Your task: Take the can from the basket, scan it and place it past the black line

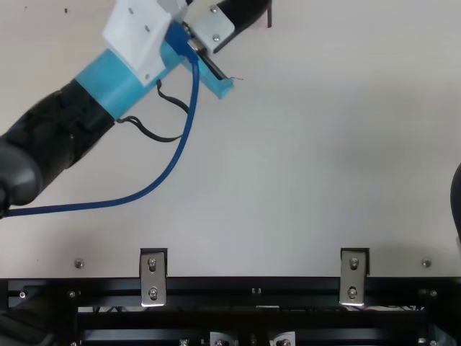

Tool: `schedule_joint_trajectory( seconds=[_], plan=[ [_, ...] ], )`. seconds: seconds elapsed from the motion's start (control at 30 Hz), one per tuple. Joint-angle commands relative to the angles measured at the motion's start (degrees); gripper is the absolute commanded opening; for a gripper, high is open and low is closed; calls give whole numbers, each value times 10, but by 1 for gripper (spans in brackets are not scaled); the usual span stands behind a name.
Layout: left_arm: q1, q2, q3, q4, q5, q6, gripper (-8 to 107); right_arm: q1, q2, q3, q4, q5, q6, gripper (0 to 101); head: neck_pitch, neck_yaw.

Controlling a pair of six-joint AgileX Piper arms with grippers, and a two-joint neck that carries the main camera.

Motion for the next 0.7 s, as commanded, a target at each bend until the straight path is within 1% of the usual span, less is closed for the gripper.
schedule_joint_trajectory(
  seconds=[0.0,0.33,0.67],
  plan=[
    [-6,8,3,-6,-7,11,10,0,0,0,0,0,0,101,-18,-2],
    [-25,51,13,-40,-36,52,10,0,0,0,0,0,0,101,-18,-2],
    [-28,93,17,-68,-69,99,10,0,0,0,0,0,0,101,-18,-2]
  ],
)
